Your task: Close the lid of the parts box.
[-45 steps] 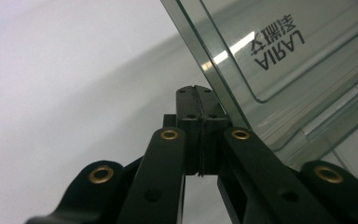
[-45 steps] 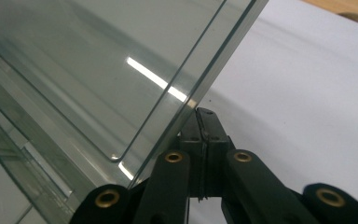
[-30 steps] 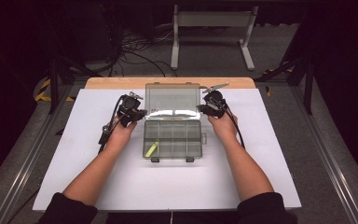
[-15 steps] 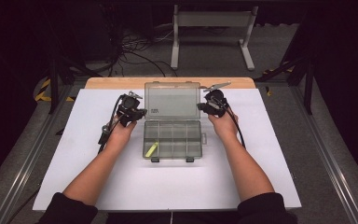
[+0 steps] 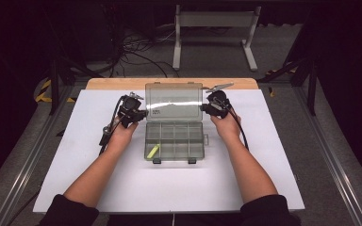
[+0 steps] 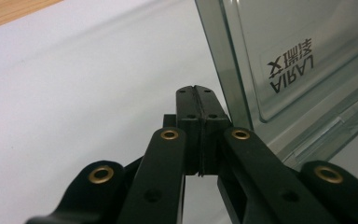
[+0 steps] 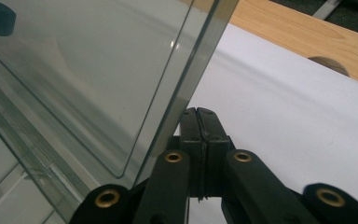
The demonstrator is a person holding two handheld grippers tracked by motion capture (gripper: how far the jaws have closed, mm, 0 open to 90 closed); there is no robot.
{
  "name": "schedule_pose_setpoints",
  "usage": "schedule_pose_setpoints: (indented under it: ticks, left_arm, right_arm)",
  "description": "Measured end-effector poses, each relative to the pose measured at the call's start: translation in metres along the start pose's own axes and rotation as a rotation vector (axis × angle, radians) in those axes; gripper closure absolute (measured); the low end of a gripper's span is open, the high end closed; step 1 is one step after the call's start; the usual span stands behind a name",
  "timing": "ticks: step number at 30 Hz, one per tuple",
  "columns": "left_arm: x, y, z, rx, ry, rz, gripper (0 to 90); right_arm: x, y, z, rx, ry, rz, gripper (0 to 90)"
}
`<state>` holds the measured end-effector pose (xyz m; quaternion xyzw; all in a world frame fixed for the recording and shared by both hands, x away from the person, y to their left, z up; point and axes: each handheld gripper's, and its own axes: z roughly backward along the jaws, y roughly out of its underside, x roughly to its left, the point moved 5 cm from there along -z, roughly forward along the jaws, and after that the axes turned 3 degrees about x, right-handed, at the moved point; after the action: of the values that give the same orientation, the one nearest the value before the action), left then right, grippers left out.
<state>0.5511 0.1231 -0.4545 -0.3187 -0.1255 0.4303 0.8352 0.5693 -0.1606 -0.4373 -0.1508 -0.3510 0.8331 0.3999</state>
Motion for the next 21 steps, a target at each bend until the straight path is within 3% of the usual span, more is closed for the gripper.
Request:
schedule_pose_setpoints:
  ticks: [7, 9, 21]
  left_arm:
    - [0.002, 0.002, -0.003, 0.013, -0.009, 0.000, 89.7]
    - [0.002, 0.001, -0.003, 0.011, 0.014, 0.013, 89.7]
    - [0.000, -0.002, 0.011, -0.030, 0.028, 0.004, 89.6]
  right_arm:
    - [0.000, 0.001, 0.001, 0.001, 0.002, -0.002, 90.0]
    - [-0.001, 0.000, 0.003, -0.005, -0.006, -0.001, 90.0]
    - [0.005, -0.003, 0.013, -0.027, -0.018, 0.020, 90.0]
